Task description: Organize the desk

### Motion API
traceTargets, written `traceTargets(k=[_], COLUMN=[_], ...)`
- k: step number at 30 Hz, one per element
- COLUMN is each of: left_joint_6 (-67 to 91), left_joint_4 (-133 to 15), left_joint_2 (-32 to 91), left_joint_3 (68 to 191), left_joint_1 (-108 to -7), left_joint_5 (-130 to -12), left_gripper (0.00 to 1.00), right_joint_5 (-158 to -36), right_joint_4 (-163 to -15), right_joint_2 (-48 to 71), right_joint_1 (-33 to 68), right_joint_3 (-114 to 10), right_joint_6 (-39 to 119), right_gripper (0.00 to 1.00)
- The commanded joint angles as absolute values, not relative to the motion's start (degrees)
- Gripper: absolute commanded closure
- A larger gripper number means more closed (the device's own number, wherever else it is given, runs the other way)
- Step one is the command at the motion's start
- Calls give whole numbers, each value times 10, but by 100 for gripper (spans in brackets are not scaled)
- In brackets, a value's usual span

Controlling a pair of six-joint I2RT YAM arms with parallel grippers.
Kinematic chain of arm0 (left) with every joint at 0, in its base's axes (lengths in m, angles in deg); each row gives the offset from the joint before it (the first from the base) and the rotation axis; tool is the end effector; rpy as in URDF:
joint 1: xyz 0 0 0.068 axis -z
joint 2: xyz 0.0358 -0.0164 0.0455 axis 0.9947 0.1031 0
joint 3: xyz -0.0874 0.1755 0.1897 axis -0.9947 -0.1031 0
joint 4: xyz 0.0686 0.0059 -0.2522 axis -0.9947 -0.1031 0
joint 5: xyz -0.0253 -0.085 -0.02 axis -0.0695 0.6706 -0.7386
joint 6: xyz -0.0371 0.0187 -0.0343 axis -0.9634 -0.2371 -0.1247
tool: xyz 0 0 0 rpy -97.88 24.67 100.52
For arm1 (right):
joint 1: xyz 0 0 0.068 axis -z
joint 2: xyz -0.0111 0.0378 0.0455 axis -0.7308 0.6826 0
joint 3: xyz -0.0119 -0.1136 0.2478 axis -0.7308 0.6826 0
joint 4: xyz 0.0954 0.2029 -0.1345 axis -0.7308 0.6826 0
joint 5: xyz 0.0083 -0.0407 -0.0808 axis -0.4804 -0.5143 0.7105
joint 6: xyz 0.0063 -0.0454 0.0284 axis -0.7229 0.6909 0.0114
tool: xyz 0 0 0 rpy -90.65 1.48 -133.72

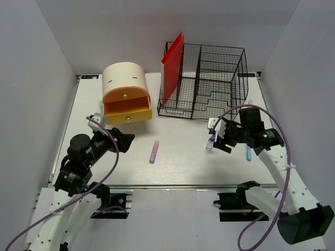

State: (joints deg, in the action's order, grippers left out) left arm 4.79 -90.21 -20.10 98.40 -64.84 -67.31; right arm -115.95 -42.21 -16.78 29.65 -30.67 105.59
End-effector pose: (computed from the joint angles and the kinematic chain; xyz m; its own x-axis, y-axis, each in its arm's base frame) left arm 0.1005 -0.0430 0.3235 -0.3805 -0.1948 -0.9040 0.4142 0.8381 -0.3550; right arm 0.1657 0.0684 0.3151 0.1322 -0.7582 -0.6385 -0.8773 0.2103 -0.4314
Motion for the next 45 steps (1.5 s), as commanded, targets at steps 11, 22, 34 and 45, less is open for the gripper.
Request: traceTargets(k=[11, 22, 34, 45], left_joint_6=[51, 45, 42, 26], left_joint_4=[-890, -884, -908, -911], left_joint_2=[-223, -219, -218, -212], left_joint_3=[978, 971, 979, 984], left_joint_1=[-647, -647, -647, -652], left_joint_5=[-681, -679, -680, -674], left_gripper=[12, 12, 12, 12], right_joint_5=[-1189, -1201, -1262, -1258], right_joint_4=[-461, -543, -547, -564], right_joint_2=[-96, -9, 53, 90], right_joint_1=[334, 354, 360, 357], right_joint_3=[-278, -261, -268, -274], right_joint_6=[1106, 1091, 1081, 1055], right_gripper=[21, 22, 25, 37])
